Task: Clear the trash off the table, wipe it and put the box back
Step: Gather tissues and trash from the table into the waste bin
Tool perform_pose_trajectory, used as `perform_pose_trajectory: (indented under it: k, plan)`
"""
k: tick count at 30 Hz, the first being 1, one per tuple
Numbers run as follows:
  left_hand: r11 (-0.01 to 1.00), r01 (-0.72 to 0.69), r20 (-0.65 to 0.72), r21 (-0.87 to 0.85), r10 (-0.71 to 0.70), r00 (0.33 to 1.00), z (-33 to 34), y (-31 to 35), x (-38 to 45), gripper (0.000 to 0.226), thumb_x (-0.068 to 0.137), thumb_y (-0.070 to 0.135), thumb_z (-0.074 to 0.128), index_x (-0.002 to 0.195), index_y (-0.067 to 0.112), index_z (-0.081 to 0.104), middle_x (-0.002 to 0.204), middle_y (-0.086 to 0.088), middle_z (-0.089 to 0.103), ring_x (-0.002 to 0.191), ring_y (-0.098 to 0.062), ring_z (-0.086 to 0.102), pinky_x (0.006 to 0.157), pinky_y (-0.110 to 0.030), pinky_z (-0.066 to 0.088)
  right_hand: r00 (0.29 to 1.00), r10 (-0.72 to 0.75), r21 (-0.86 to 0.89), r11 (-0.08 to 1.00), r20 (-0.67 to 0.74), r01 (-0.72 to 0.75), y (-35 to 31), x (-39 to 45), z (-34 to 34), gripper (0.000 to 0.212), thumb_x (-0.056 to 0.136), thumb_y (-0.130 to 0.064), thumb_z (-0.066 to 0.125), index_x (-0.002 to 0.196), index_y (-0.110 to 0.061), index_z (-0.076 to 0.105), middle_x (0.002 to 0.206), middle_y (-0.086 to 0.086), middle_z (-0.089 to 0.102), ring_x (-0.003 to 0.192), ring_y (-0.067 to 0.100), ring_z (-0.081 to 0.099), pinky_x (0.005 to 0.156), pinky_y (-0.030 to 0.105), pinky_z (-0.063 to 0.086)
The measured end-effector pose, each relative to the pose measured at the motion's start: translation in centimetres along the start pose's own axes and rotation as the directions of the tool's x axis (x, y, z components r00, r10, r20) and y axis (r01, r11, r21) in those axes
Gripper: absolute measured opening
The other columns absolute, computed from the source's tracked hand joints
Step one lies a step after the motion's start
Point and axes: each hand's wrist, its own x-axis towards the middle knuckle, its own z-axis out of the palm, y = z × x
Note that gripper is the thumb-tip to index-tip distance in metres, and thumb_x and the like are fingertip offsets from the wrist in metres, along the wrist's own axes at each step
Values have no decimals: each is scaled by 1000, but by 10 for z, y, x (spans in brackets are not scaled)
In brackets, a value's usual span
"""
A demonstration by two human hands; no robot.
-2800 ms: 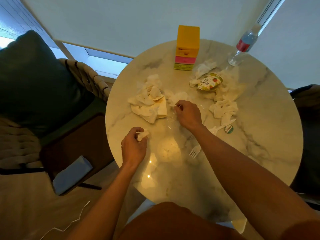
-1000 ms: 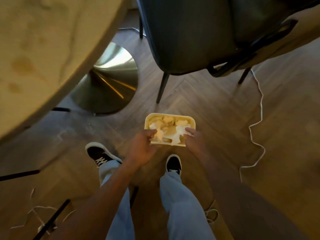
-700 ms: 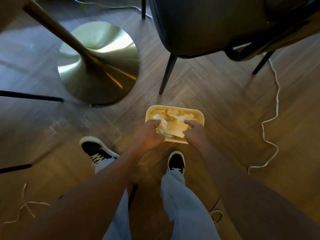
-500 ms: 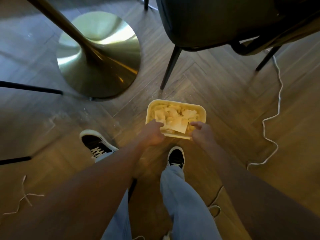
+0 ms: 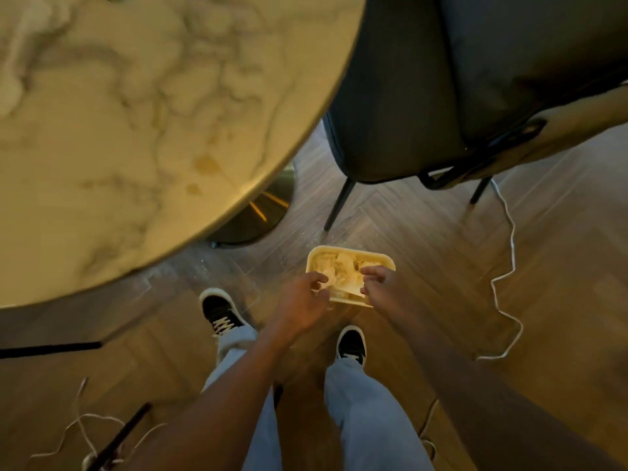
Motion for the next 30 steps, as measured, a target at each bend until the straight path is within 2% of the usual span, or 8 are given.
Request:
perform_pose_trajectory:
  k: [4,8,11,16,23,25,28,30]
  plan:
    - [989,-80,-145,-123,62,987,-38,32,-52,23,93,30,57,115,27,63,91,7,67,78,-3,62,70,-22,51,995,-102,36,994,-22,103,-51,-48,-8,24,92,-9,52,98,-26,67,87,-2,67,83,23,68,77,45,59]
    - [970,-136,-256,-201,82,963,-83,56,-104,13,90,28,60,100,30,67,73,6,66,67,-7,64,70,-31,56,971,-238,66,969,-18,239,-113,-95,-19,19,94,-18,53,101,-29,67,103,-2,66,95,15,63,83,37,56]
    - [959,-169,-327,-228,88,941,-119,66,-134,10,88,27,63,94,35,65,65,10,63,63,-6,63,69,-31,55,948,-313,91,944,-53,317,-161,-126,-22,19,95,-20,52,96,-34,64,101,-5,66,95,13,63,86,35,54]
    - [935,-258,-461,-242,123,879,-193,70,-166,12,86,22,67,96,29,69,71,12,65,64,-3,62,61,-14,47,891,-446,105,885,-80,453,-236,-160,-5,16,94,-16,56,96,-28,65,95,1,67,87,15,66,78,29,55]
    - [942,-243,-572,-232,70,818,-295,30,-182,13,87,23,66,96,32,67,75,12,65,66,-3,60,58,-7,41,807,-587,-41,806,64,590,-336,-167,50,18,92,-8,54,96,-20,67,84,0,67,76,18,68,66,24,51]
    - [943,-224,-582,-247,40,812,-318,14,-182,14,88,23,65,96,34,66,77,11,65,69,-4,60,62,-11,43,803,-588,-90,798,96,595,-355,-162,71,19,91,-8,53,96,-21,67,84,2,67,78,21,68,64,26,51]
    - [936,-199,-574,-289,-4,819,-351,-9,-181,15,88,22,65,96,35,65,79,9,66,74,-7,62,71,-23,50,789,-606,-195,765,107,614,-381,-146,104,22,89,-9,54,101,-19,68,95,4,67,89,24,66,74,29,50]
    - [933,-186,-564,-309,-22,826,-369,-22,-177,15,88,21,65,95,35,65,78,10,66,73,-7,62,72,-23,49,793,-601,-256,754,102,605,-398,-135,121,28,87,-8,55,110,-18,68,113,6,63,102,24,62,85,30,49]
